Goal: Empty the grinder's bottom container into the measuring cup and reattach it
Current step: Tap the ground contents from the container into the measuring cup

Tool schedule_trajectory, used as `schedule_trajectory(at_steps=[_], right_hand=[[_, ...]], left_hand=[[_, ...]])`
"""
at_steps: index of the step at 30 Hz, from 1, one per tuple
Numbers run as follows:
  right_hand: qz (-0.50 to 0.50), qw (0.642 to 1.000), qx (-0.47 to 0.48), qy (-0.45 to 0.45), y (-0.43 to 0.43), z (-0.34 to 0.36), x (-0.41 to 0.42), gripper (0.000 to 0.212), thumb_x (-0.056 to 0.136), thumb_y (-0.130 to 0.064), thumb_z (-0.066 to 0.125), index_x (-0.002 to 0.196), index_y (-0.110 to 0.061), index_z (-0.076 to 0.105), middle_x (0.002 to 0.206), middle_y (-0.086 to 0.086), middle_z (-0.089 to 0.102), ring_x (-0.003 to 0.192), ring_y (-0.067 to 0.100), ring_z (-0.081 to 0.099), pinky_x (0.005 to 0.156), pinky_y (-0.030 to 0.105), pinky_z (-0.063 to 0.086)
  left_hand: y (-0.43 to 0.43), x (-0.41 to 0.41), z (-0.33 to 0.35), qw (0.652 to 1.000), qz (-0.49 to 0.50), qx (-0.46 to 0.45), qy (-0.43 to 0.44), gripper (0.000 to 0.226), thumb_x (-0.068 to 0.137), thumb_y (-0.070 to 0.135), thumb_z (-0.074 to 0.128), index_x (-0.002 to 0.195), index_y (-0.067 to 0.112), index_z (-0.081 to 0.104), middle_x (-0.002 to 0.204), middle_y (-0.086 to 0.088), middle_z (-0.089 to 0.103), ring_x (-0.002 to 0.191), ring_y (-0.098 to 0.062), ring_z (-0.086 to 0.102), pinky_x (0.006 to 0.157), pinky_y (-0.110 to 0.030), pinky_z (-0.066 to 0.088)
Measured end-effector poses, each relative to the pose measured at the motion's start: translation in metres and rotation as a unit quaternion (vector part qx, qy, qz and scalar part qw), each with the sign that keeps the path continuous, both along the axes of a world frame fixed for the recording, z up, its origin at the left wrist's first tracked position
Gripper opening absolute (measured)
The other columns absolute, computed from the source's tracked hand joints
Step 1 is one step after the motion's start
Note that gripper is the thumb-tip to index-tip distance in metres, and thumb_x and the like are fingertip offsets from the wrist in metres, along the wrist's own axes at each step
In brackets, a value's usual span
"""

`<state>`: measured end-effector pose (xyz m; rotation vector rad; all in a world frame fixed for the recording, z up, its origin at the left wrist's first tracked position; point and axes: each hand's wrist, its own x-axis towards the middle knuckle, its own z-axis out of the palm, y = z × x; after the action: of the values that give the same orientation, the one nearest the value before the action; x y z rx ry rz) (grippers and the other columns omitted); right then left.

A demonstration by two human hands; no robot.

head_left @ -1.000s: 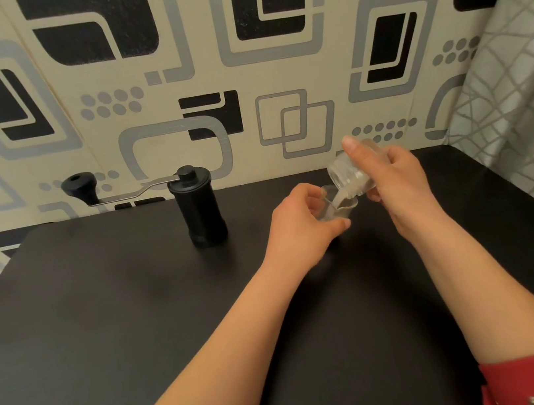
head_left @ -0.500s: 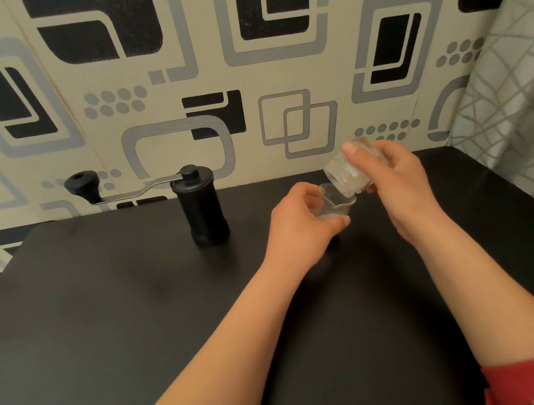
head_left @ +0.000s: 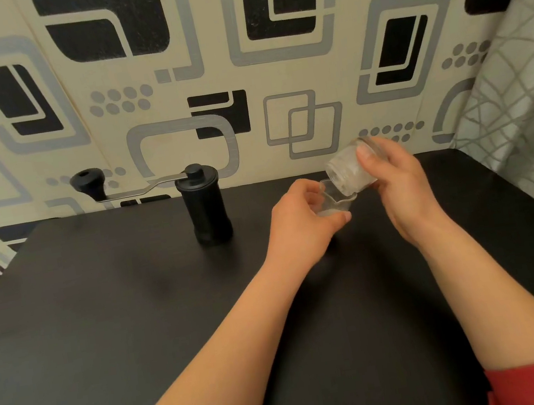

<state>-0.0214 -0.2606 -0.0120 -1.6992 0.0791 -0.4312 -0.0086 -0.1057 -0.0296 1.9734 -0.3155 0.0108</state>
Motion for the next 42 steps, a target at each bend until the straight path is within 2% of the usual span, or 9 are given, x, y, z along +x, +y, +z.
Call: schedule_trajectory(at_steps=[5,10,14,19,22,26,32,38,42], right_hand=[[0.011,1.0,-0.011,-0.006,0.0016,-0.0009,0.0,0.056,0.088,-0.046,0.057,0.138,-0.02,0.055,0.136,0.006,0.058,0.128,0.022,0.054,0.111,0.049,0.044],[0.034,0.999,-0.006,-0.021,0.0014,-0.0017,-0.0008,0.044,0.096,-0.033,0.055,0.139,-0.021,0.054,0.141,0.007,0.055,0.133,0.023,0.05,0.114,0.051,0.04],[0.048,0.999,0.001,-0.018,0.0038,0.0004,-0.0024,0.05,0.091,-0.035,0.055,0.14,-0.023,0.052,0.14,0.004,0.055,0.133,0.019,0.051,0.114,0.048,0.04],[0.036,0.999,-0.029,-0.02,0.0057,0.0016,-0.0023,0.04,0.1,-0.036,0.055,0.138,-0.029,0.052,0.136,-0.006,0.055,0.13,0.013,0.051,0.113,0.047,0.042],[0.028,0.998,-0.044,-0.026,0.0061,0.002,-0.003,0.039,0.099,-0.034,0.057,0.138,-0.031,0.053,0.137,-0.004,0.055,0.129,0.013,0.052,0.11,0.046,0.045],[0.039,0.999,-0.003,-0.038,0.005,0.0032,-0.0044,0.037,0.099,-0.021,0.058,0.134,-0.032,0.054,0.137,-0.004,0.055,0.132,0.017,0.051,0.111,0.048,0.044],[0.052,0.997,0.04,-0.05,0.0062,0.0038,-0.0059,0.039,0.099,-0.013,0.056,0.134,-0.029,0.055,0.132,-0.009,0.056,0.128,0.014,0.054,0.107,0.04,0.049],[0.067,0.994,0.059,-0.063,0.0067,0.0035,-0.0073,0.042,0.099,-0.008,0.054,0.137,-0.025,0.052,0.138,0.001,0.055,0.133,0.018,0.052,0.11,0.043,0.046],[0.077,0.991,0.074,-0.078,0.0073,0.0046,-0.0073,0.043,0.098,-0.003,0.053,0.134,-0.026,0.052,0.134,-0.002,0.057,0.133,0.018,0.052,0.11,0.04,0.046]], left_hand=[[0.0007,0.0004,-0.0006,1.0,0.003,0.008,-0.007,0.053,0.071,0.028,0.085,0.116,0.026,0.058,0.106,0.009,0.062,0.095,-0.006,0.059,0.074,-0.014,0.042],[0.0011,0.0009,-0.001,1.0,0.01,0.006,-0.012,0.05,0.071,0.028,0.084,0.113,0.028,0.057,0.106,0.009,0.062,0.096,-0.007,0.059,0.079,-0.019,0.046],[0.0016,0.0006,-0.0008,1.0,0.013,0.007,-0.021,0.049,0.072,0.028,0.084,0.111,0.03,0.055,0.106,0.009,0.061,0.096,-0.007,0.059,0.082,-0.022,0.048],[0.0011,-0.0003,-0.0009,1.0,0.009,0.007,-0.019,0.048,0.072,0.028,0.084,0.108,0.033,0.053,0.106,0.01,0.061,0.096,-0.007,0.059,0.082,-0.023,0.048],[0.0011,0.0006,-0.0008,1.0,0.008,0.007,-0.02,0.049,0.072,0.028,0.084,0.11,0.032,0.054,0.106,0.01,0.061,0.097,-0.007,0.059,0.083,-0.024,0.048],[0.0009,0.0013,-0.0012,1.0,0.008,0.009,-0.019,0.051,0.072,0.029,0.084,0.114,0.029,0.055,0.107,0.01,0.061,0.096,-0.006,0.058,0.081,-0.021,0.047],[0.0009,0.0017,-0.0011,1.0,0.004,0.008,-0.023,0.051,0.073,0.03,0.083,0.116,0.028,0.056,0.105,0.012,0.06,0.091,-0.002,0.057,0.072,-0.011,0.04],[0.0009,-0.0001,-0.0012,1.0,0.004,-0.003,-0.028,0.046,0.072,0.029,0.083,0.107,0.033,0.054,0.1,0.015,0.059,0.089,0.001,0.056,0.07,-0.011,0.039],[0.0011,0.0,-0.0002,1.0,0.001,-0.01,-0.026,0.046,0.072,0.029,0.083,0.107,0.034,0.053,0.1,0.015,0.059,0.09,0.0,0.056,0.072,-0.011,0.04]])
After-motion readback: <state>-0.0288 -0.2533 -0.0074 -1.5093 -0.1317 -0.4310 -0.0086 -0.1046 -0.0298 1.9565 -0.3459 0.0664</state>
